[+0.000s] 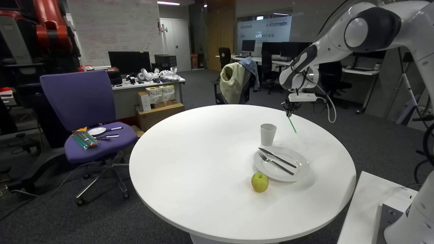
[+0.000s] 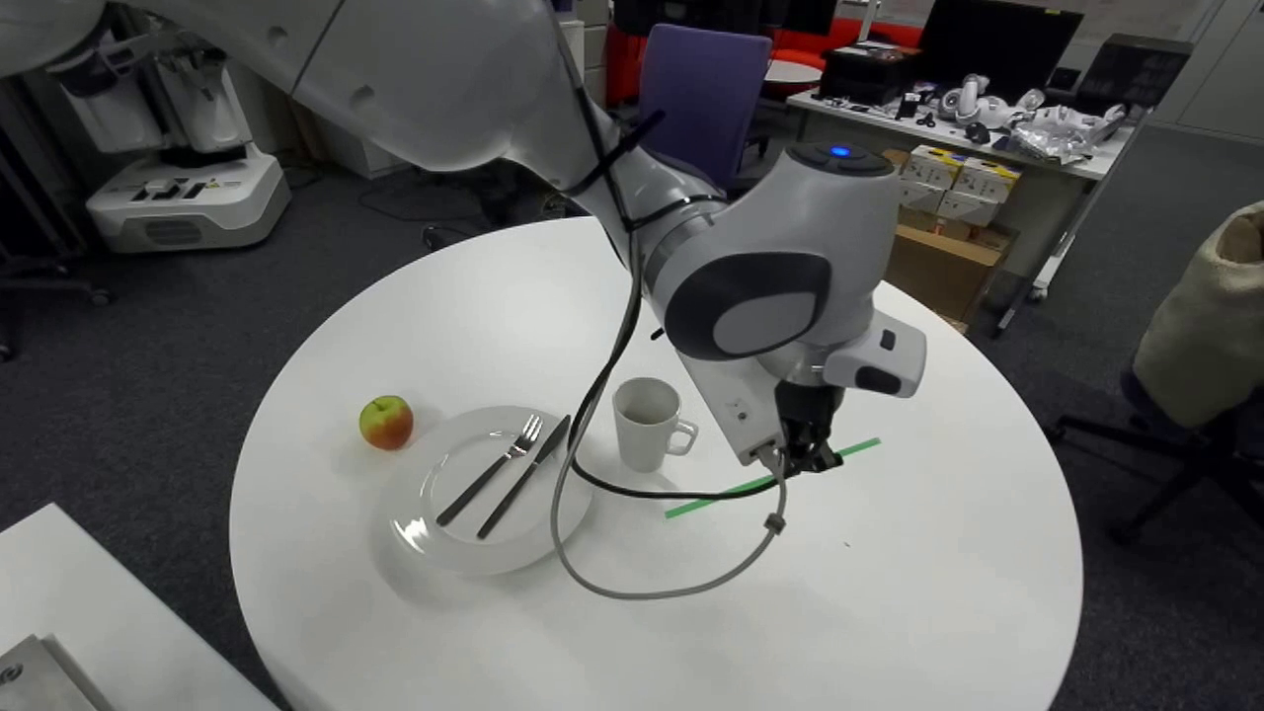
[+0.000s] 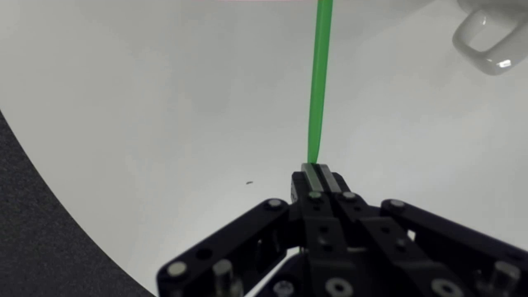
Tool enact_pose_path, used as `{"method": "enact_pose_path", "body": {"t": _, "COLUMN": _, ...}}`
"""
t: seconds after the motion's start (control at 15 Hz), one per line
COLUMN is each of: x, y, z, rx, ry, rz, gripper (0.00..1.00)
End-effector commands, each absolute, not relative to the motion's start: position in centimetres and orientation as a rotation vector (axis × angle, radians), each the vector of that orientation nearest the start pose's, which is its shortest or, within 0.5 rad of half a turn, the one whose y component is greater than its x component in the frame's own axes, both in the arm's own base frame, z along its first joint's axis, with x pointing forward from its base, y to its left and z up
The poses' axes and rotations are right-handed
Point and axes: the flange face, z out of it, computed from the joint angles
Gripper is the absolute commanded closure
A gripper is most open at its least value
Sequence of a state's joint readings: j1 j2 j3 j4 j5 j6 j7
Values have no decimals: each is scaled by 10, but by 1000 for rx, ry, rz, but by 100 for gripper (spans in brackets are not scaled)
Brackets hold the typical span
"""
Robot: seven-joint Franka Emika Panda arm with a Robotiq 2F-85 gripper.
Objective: Put the green straw in the cup
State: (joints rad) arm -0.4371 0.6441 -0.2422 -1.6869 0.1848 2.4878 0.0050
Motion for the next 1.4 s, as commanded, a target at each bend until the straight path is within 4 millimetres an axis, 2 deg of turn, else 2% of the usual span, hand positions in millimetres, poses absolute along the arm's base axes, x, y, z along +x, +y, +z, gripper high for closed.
{"method": "enact_pose_path", "body": {"t": 0.0, "x": 553, "y": -391, "z": 272, "rx": -2977, "ry": 1209, "rz": -427, "gripper": 100}}
{"method": "enact_pose_path", "body": {"t": 0.33, "x": 571, "y": -346, "z": 273, "rx": -2955, "ry": 1249, "rz": -676, "gripper": 100}}
{"method": "enact_pose_path", "body": {"t": 0.53, "x": 572, "y": -329, "z": 281, "rx": -2938, "ry": 1275, "rz": -790, "gripper": 100}}
{"method": "enact_pose_path", "body": {"t": 0.73, "x": 569, "y": -324, "z": 294, "rx": -2917, "ry": 1316, "rz": -891, "gripper": 97}}
{"method": "enact_pose_path", "body": {"t": 0.87, "x": 566, "y": -326, "z": 310, "rx": -2901, "ry": 1349, "rz": -942, "gripper": 94}}
{"method": "enact_pose_path", "body": {"t": 1.13, "x": 559, "y": -327, "z": 335, "rx": -2890, "ry": 1393, "rz": -1013, "gripper": 98}}
{"method": "enact_pose_path", "body": {"t": 1.33, "x": 557, "y": -319, "z": 344, "rx": -2905, "ry": 1392, "rz": -1049, "gripper": 99}}
